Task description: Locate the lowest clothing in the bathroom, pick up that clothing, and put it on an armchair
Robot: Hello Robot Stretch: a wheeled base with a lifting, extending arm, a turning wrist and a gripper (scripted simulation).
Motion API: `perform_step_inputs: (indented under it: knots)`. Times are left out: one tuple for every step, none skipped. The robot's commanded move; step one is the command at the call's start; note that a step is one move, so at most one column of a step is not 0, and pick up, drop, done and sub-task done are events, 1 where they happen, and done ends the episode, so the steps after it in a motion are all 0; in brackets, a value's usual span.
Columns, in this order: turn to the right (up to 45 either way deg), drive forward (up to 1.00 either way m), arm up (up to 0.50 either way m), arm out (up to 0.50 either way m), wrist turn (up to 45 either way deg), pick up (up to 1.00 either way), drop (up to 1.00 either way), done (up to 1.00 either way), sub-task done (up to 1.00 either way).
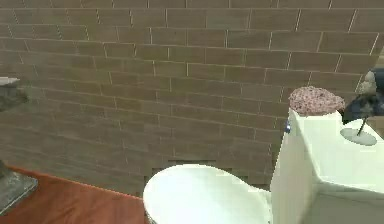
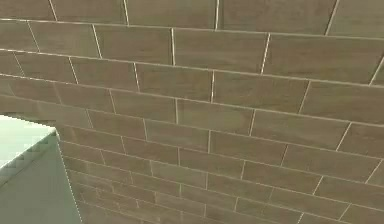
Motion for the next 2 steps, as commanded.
perform_step_inputs:
  knots:
    - [-45.0, 0.0, 0.0, 0.0, 0.0, 0.0, 0.0, 0.0, 0.0]
    - [-36.0, 0.0, 0.0, 0.0, 0.0, 0.0, 0.0, 0.0, 0.0]
